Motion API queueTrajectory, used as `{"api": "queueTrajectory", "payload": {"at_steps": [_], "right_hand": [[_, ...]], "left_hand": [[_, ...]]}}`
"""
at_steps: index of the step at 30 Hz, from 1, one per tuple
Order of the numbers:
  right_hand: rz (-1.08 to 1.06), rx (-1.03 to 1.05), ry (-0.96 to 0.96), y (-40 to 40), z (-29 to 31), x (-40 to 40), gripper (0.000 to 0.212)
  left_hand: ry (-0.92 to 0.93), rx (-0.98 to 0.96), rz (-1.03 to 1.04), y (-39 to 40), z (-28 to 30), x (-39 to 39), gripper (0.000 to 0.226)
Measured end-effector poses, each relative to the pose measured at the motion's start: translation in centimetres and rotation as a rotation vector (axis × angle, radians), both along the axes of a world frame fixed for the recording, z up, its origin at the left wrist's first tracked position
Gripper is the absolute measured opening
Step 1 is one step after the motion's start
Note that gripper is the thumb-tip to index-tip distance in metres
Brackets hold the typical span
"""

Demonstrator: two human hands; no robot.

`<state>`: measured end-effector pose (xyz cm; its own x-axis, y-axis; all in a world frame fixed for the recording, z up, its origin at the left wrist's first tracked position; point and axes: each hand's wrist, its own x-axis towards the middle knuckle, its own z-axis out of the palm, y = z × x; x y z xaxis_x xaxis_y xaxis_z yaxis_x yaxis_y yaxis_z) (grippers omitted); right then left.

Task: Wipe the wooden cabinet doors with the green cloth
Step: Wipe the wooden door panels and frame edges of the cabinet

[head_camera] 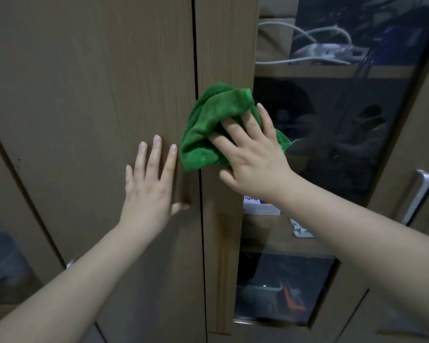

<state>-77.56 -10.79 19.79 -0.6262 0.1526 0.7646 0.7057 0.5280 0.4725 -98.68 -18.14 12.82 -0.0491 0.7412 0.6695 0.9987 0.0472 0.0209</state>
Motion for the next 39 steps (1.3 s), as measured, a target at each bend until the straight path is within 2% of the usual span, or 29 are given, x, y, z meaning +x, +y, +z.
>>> {"api": "queueTrajectory", "payload": {"at_steps": [2,6,10,12,14,17,18,21,23,25,27,33,39], "right_hand": [[0.008,-0.012,-0.024,-0.2,-0.6,-0.7,0.062],[-0.011,0.044,0.003,0.3,-2.7,-2.1,0.050],[-0.025,0.105,0.010,1.4,-6.3,-2.6,0.052],[0.004,0.137,-0.066,1.5,-9.5,-2.2,0.047],[0.065,0.149,-0.223,1.3,-12.9,-1.0,0.036],[0.138,0.113,-0.434,1.3,-14.4,1.9,0.033],[0.151,0.104,-0.410,1.6,-14.0,2.6,0.035],[0.131,0.054,-0.105,1.8,-12.6,3.2,0.044],[0.066,0.047,0.057,1.3,-12.7,1.7,0.059],[0.000,0.012,0.137,0.6,-13.2,-0.4,0.072],[-0.039,-0.005,0.190,0.1,-13.8,-2.3,0.072],[-0.193,0.173,0.157,0.4,-19.4,-4.2,0.063],[-0.144,0.212,0.033,0.8,-25.0,-3.7,0.056]], "left_hand": [[-0.005,0.011,-0.003,0.3,-0.2,0.0,0.137],[0.008,0.066,-0.034,0.9,-1.0,-0.9,0.140],[0.014,0.134,-0.091,1.6,-1.9,-1.9,0.137],[0.040,0.164,-0.105,1.9,-2.3,-2.4,0.131],[0.076,0.184,-0.099,2.1,-2.6,-2.7,0.129],[0.113,0.222,-0.110,2.3,-3.2,-2.9,0.127],[0.120,0.239,-0.117,2.4,-3.5,-3.1,0.125],[0.156,0.294,-0.131,2.6,-5.3,-3.4,0.119],[0.154,0.293,-0.130,2.4,-7.2,-3.3,0.126],[0.122,0.246,-0.120,2.2,-10.0,-3.2,0.138],[0.087,0.198,-0.115,2.3,-13.1,-3.2,0.148],[0.103,0.115,-0.014,2.8,-20.5,-2.7,0.155],[0.019,0.150,0.008,3.0,-21.5,-1.8,0.155]]}}
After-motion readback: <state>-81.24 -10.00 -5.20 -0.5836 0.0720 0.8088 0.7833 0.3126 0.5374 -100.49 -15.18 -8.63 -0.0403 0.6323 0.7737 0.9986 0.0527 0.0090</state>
